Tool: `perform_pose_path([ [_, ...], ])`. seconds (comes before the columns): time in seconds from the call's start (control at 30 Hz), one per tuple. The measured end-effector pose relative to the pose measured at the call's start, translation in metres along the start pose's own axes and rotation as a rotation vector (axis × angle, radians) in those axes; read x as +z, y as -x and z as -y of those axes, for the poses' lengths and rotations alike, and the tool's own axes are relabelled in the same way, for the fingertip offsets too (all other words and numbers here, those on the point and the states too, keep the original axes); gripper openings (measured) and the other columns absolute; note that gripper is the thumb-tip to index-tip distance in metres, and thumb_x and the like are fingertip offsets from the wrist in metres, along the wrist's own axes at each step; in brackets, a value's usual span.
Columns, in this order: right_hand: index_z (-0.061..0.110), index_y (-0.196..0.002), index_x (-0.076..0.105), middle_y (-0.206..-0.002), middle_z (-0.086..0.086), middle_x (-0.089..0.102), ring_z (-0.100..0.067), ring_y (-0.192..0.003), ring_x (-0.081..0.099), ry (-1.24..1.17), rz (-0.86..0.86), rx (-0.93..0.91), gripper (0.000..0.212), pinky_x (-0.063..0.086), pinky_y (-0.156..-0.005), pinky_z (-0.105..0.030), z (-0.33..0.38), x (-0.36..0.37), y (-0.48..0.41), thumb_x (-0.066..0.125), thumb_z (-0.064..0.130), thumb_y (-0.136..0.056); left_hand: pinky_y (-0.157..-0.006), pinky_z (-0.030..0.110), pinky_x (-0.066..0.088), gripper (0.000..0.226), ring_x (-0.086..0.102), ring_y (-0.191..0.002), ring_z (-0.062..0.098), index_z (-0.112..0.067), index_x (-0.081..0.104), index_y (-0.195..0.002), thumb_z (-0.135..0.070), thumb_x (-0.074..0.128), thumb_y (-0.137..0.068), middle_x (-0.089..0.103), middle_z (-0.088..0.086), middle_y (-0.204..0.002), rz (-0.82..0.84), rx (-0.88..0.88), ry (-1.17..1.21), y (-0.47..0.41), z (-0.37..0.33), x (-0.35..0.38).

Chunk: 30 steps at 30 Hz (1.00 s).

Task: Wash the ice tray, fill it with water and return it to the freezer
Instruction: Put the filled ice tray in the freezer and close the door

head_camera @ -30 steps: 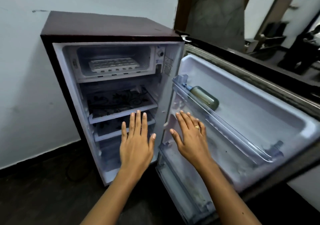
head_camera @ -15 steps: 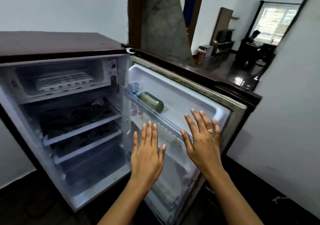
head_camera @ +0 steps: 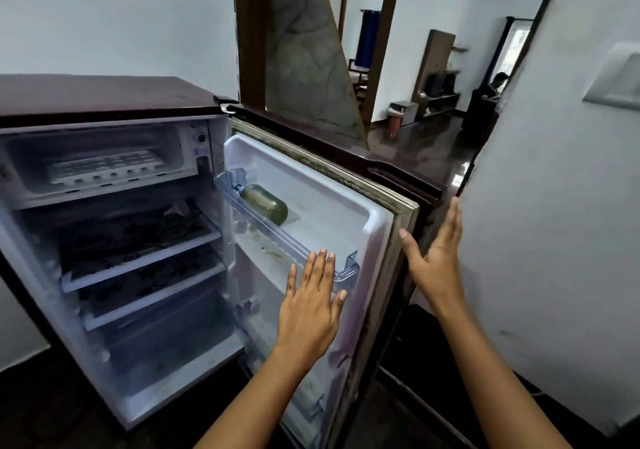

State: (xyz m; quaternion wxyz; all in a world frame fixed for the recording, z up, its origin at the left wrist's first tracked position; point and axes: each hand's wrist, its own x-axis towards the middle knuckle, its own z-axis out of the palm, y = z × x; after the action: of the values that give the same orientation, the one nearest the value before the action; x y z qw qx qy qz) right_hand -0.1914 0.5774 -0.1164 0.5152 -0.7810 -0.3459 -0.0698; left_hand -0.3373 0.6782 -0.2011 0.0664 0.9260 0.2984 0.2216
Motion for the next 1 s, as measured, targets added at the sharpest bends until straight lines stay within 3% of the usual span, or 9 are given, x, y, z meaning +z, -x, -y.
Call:
perform_pose_path([
  [0.07,0.032,-0.147,-0.011,-0.159,-0.002,0.000,-0.020,-0.145,0.010,-0.110,0.099,0.046,0.089,0.018,-0.114,-0.044,0.000,-0.002,0.003,0.057,0.031,-0.090,-0.111,0.030,-0.021,0.077,-0.004,-0.142,0.012,-0.016,0.016,-0.149,-0.057,-0.010,-0.089,0.015,0.000,-0.157,-0.045,-0.001,0.010,0.000,-0.004,-0.002],
  [0.17,0.036,-0.146,-0.008,-0.158,-0.004,0.006,-0.022,-0.144,0.013,-0.138,0.108,0.058,0.087,0.022,-0.111,-0.043,0.000,-0.003,0.008,0.057,0.030,-0.090,-0.108,0.030,-0.026,0.090,-0.017,-0.138,0.007,-0.017,0.008,-0.150,-0.061,-0.022,-0.078,0.003,-0.002,-0.159,-0.048,-0.022,-0.003,0.003,-0.009,-0.007],
  [0.37,0.046,-0.143,0.005,-0.146,-0.005,0.036,-0.024,-0.130,0.042,-0.114,0.097,-0.010,0.086,0.037,-0.104,-0.055,-0.003,-0.004,0.023,0.066,0.038,-0.082,-0.110,0.031,-0.021,0.091,-0.011,-0.141,0.006,-0.015,0.020,-0.149,-0.064,-0.015,-0.080,0.005,0.000,-0.159,-0.097,-0.176,0.016,0.018,-0.010,-0.012],
  [0.43,0.041,-0.143,0.017,-0.136,-0.002,0.046,-0.021,-0.119,0.051,-0.139,0.115,-0.033,0.078,0.046,-0.096,-0.050,-0.005,-0.005,0.028,0.065,0.043,-0.082,-0.112,0.033,-0.017,0.093,-0.001,-0.145,0.011,-0.014,0.030,-0.146,-0.064,-0.015,-0.082,0.012,0.001,-0.158,-0.136,-0.222,0.022,0.023,-0.005,-0.016],
  [0.53,0.035,-0.131,0.043,-0.121,0.001,0.056,-0.003,-0.099,0.058,-0.248,0.154,-0.098,0.051,0.053,-0.086,-0.026,-0.003,-0.006,0.037,0.054,0.051,-0.084,-0.115,0.036,-0.009,0.086,0.007,-0.145,0.015,-0.014,0.041,-0.139,-0.060,-0.008,-0.087,0.019,0.001,-0.156,-0.187,-0.283,0.012,0.033,0.008,-0.021],
  [0.6,0.035,-0.122,0.054,-0.113,0.003,0.062,0.000,-0.096,0.060,-0.351,0.193,-0.135,0.043,0.050,-0.081,-0.015,0.001,-0.007,0.043,0.049,0.052,-0.083,-0.116,0.038,-0.007,0.077,0.007,-0.145,0.014,-0.014,0.043,-0.138,-0.055,-0.001,-0.090,0.020,0.000,-0.156,-0.208,-0.323,0.006,0.040,0.018,-0.025],
  [0.73,0.046,-0.103,0.064,-0.104,0.018,0.061,-0.006,-0.105,0.057,-0.431,0.234,-0.170,0.027,0.044,-0.087,-0.018,0.005,0.007,0.050,0.047,0.049,-0.082,-0.116,0.039,-0.007,0.069,0.004,-0.144,0.013,-0.015,0.038,-0.142,-0.049,0.002,-0.093,0.022,0.000,-0.155,-0.269,-0.401,-0.017,0.058,0.038,-0.035],
  [0.87,0.050,-0.116,0.050,-0.126,0.018,0.043,-0.004,-0.119,0.038,-0.349,0.285,-0.162,0.033,0.031,-0.098,-0.014,0.008,0.038,0.058,0.053,0.038,-0.086,-0.117,0.037,-0.009,0.063,0.000,-0.145,0.013,-0.018,0.015,-0.148,-0.050,0.001,-0.096,0.014,-0.002,-0.156,-0.307,-0.436,-0.018,0.080,0.055,-0.044],
  [1.0,0.049,-0.118,0.045,-0.134,0.028,0.039,0.006,-0.120,0.034,-0.327,0.341,-0.229,0.037,0.022,-0.095,-0.007,0.022,0.060,0.070,0.053,0.023,-0.093,-0.117,0.037,-0.006,0.065,-0.003,-0.145,0.010,-0.016,0.011,-0.149,-0.055,0.003,-0.097,0.007,0.000,-0.157,-0.325,-0.414,-0.011,0.099,0.064,-0.047],
])
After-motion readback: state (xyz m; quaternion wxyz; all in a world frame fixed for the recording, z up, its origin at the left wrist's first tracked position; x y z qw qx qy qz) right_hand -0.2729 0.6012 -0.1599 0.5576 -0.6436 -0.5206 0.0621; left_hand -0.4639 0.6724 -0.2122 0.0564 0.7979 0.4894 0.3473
